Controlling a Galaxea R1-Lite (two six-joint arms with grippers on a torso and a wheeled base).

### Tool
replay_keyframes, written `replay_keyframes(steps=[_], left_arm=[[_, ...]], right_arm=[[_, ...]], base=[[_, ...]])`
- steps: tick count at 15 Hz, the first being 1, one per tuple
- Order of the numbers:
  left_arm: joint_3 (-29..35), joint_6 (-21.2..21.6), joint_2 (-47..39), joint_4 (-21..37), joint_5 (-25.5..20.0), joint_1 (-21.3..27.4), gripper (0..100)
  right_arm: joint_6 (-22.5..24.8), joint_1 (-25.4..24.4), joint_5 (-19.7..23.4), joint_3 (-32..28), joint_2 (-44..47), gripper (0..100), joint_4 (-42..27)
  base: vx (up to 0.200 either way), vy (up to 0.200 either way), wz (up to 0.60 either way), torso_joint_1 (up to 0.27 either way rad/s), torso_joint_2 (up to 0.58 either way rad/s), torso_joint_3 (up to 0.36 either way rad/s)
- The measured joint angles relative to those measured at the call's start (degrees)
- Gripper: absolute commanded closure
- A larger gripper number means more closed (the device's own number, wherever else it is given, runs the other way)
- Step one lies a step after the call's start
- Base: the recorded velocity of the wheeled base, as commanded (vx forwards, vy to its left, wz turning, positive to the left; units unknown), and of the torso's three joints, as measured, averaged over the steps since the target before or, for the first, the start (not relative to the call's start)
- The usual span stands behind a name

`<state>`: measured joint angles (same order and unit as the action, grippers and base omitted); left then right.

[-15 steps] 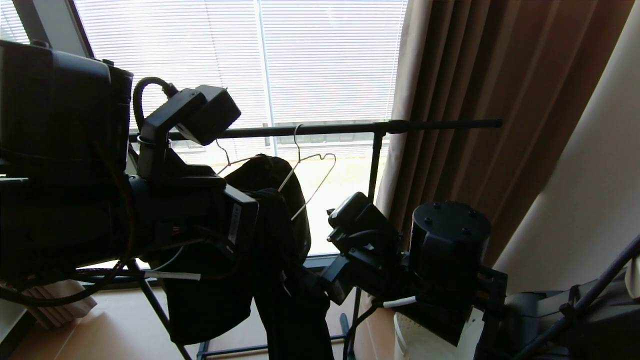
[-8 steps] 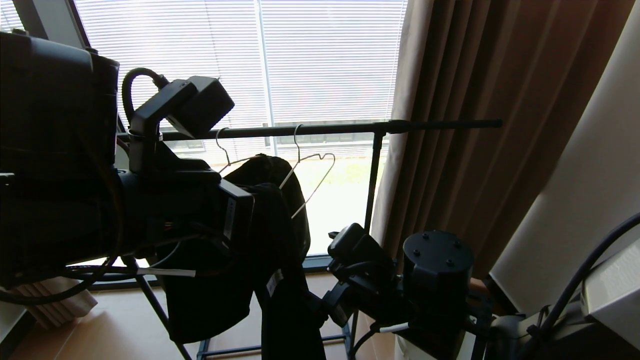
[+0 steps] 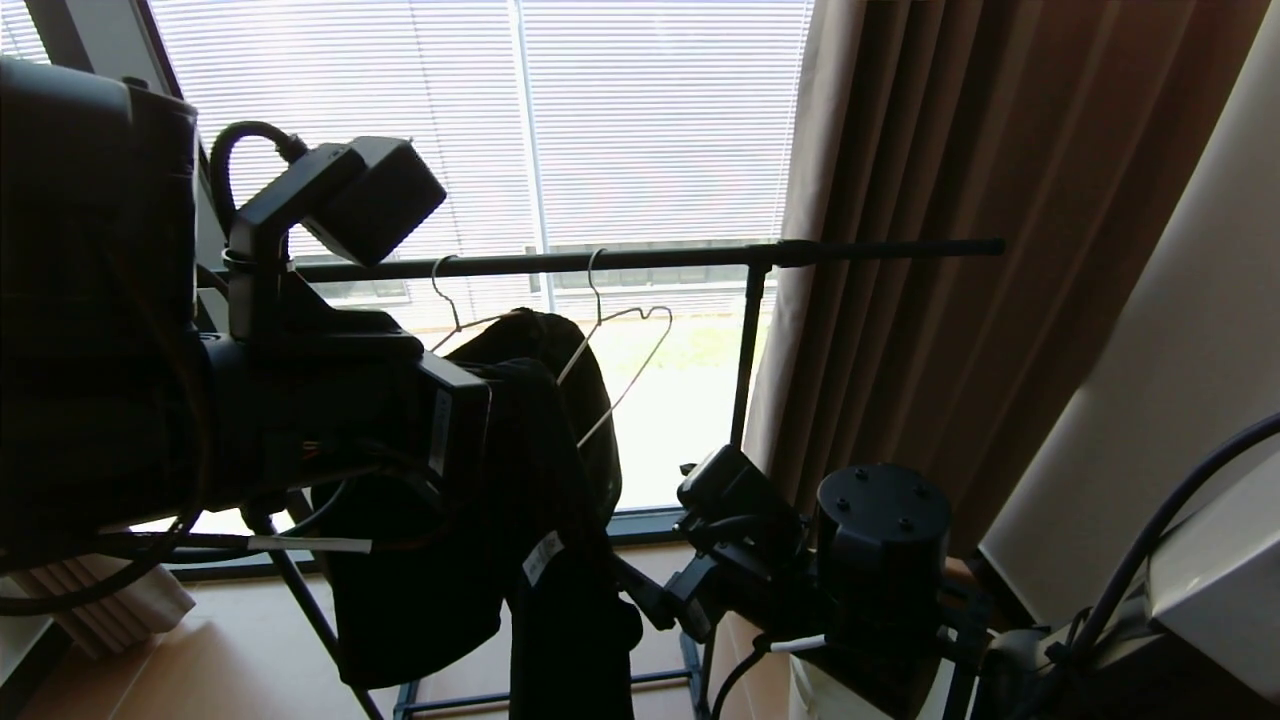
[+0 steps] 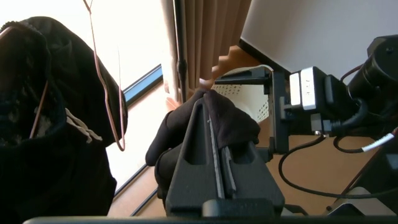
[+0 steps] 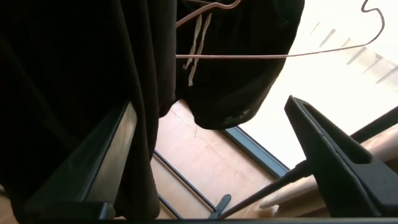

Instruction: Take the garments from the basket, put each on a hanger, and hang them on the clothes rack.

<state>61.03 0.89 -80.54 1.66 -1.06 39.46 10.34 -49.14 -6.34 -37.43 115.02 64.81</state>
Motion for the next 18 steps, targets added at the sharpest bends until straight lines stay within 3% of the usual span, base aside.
replay_keyframes(steps=[6, 11, 14, 15, 18], left_arm=[[-0.3, -0.1, 0.2, 0.0, 0.0, 0.0, 100], [-1.0, -0.3, 0.5, 0.0, 0.0, -0.1, 100], [-1.2, -0.3, 0.6, 0.0, 0.0, -0.6, 100], [-1.2, -0.3, 0.5, 0.0, 0.0, -0.8, 100], [-1.5, -0.3, 0.5, 0.0, 0.0, -1.0, 100]], right_arm=[[-0.6, 0.1, -0.3, 0.6, 0.0, 100, 1.0], [-4.8, 1.9, -0.5, 0.9, -0.8, 100, 1.0], [-4.1, 2.2, -0.8, 2.6, -5.1, 100, -3.4], [-3.5, 1.8, -0.9, 3.3, -7.4, 0, -6.6], [-1.4, -0.1, -0.5, 4.9, -13.7, 0, -9.8]], base=[[0.0, 0.0, 0.0, 0.0, 0.0, 0.0], [0.0, 0.0, 0.0, 0.0, 0.0, 0.0], [0.0, 0.0, 0.0, 0.0, 0.0, 0.0], [0.0, 0.0, 0.0, 0.0, 0.0, 0.0], [0.0, 0.0, 0.0, 0.0, 0.0, 0.0]])
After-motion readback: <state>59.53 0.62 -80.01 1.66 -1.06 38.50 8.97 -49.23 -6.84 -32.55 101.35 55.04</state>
